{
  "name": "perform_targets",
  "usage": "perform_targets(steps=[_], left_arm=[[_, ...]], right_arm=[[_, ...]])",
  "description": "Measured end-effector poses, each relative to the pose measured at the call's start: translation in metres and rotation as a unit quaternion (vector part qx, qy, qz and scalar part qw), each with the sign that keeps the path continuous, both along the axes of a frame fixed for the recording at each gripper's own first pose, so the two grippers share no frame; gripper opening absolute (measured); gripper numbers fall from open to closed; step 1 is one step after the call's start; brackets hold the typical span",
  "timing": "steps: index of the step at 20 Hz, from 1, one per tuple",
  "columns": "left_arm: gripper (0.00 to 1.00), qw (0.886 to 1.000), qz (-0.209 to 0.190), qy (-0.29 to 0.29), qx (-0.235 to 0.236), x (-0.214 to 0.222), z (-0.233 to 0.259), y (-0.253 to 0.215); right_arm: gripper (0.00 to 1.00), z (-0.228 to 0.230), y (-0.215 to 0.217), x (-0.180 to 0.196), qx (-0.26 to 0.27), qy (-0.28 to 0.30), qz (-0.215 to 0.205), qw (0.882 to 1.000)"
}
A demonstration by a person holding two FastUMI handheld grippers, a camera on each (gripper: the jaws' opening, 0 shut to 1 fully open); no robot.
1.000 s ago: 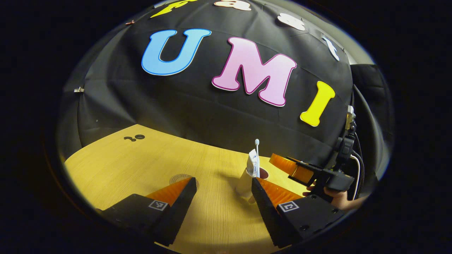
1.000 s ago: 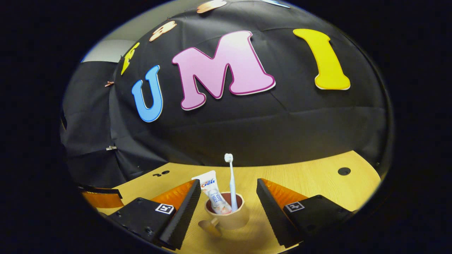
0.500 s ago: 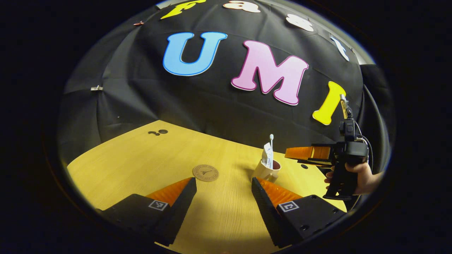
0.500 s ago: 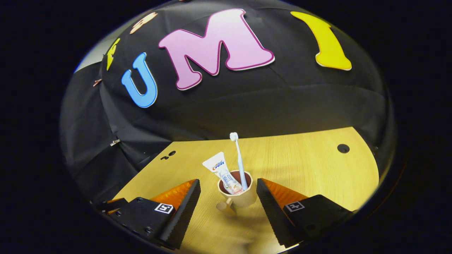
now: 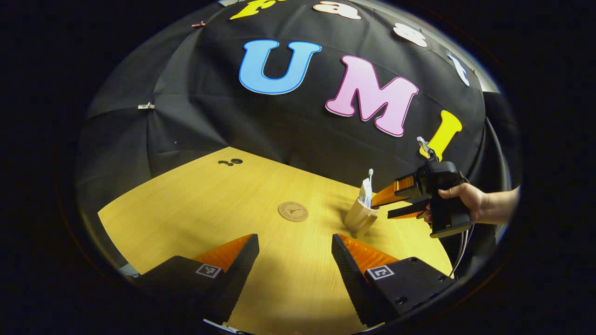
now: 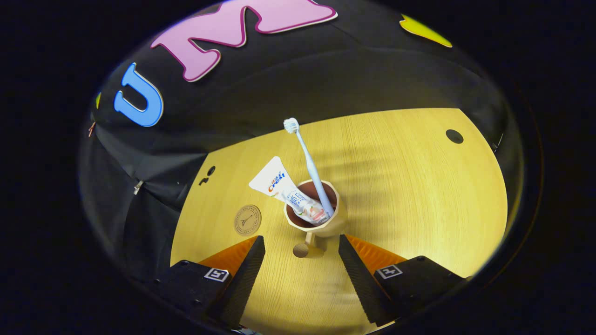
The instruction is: Put the toothbrush and toothpaste on the desktop into the cup, then pick up the cup and place it on the coaster on the desktop.
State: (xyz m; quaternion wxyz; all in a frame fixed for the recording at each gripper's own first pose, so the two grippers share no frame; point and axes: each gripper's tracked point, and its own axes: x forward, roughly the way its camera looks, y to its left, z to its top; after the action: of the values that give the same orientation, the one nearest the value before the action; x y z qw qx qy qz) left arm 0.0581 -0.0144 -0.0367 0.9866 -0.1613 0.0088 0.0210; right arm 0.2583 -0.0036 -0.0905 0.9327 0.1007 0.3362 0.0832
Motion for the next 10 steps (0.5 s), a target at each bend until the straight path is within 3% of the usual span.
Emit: perform_targets(steps=[10], left_arm=[[0.98, 0.999, 0.027, 0.031, -0.036, -0.021, -0.023, 0.050]], right_arm=[[0.98, -0.054, 0.005, 0.032, -0.086, 0.095, -0.027, 0.991]])
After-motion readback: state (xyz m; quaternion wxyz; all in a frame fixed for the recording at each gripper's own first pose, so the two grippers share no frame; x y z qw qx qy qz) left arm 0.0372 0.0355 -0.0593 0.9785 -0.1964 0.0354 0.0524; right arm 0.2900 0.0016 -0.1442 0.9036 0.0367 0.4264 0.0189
